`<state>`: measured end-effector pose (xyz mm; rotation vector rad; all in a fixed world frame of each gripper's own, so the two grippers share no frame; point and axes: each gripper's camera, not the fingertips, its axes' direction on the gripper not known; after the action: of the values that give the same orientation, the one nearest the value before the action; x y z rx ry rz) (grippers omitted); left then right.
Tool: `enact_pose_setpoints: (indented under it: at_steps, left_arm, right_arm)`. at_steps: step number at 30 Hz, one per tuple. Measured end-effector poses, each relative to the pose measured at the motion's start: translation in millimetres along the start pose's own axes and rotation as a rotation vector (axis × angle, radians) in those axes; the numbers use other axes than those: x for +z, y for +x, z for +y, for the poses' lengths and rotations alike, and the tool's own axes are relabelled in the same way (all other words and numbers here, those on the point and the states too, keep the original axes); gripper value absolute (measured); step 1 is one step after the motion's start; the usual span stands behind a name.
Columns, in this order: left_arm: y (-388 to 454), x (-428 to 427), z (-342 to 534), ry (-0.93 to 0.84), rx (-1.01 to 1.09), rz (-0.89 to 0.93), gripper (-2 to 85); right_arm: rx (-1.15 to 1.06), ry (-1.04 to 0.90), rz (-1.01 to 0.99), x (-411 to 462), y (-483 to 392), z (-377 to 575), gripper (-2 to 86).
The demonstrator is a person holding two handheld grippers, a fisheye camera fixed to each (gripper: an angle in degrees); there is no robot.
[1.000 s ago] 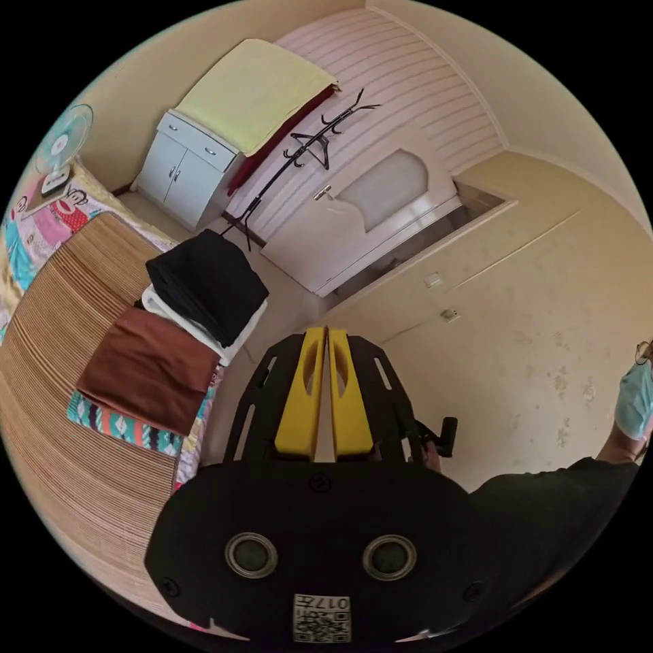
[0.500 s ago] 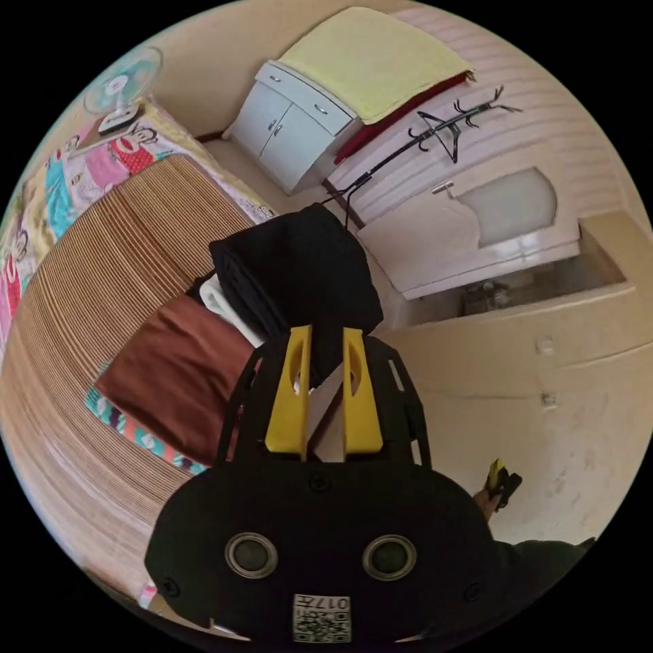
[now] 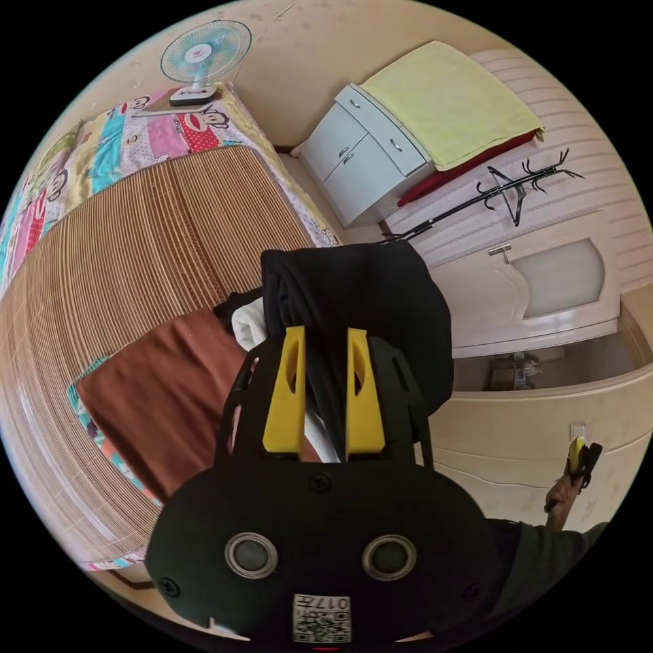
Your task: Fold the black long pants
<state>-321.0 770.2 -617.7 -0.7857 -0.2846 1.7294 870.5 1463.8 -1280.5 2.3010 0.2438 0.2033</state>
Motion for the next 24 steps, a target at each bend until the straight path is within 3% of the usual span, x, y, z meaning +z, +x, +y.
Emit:
enact_pose_setpoints:
  at_steps: [2, 6, 13, 17, 24]
  left_arm:
    - [-10, -4, 5, 0.010, 0.013, 0.073, 6.1]
    - [-23, -9, 10, -0.063, 0.117, 0.525, 2.5]
    - [46, -22, 27, -0.074, 0.235, 0.418, 1.1]
    - [101, -20, 48, -0.047, 0.198, 0.335, 1.3]
    - [131, 1, 80, -0.053, 0.103, 0.344, 1.5]
  right_arm:
    - [-0.017, -0.085, -0.052, 24, 3, -23, 0.3]
    - [-0.067, -0.223, -0.089, 64, 6, -59, 0.5]
    - [-0.207, -0.481, -0.121, 131, 21, -136, 1.7]
    - [-0.334, -0.629, -0.187, 186, 6, -188, 4.3]
    - [-0.719, -0.879, -0.169, 320, -98, -237, 8.5]
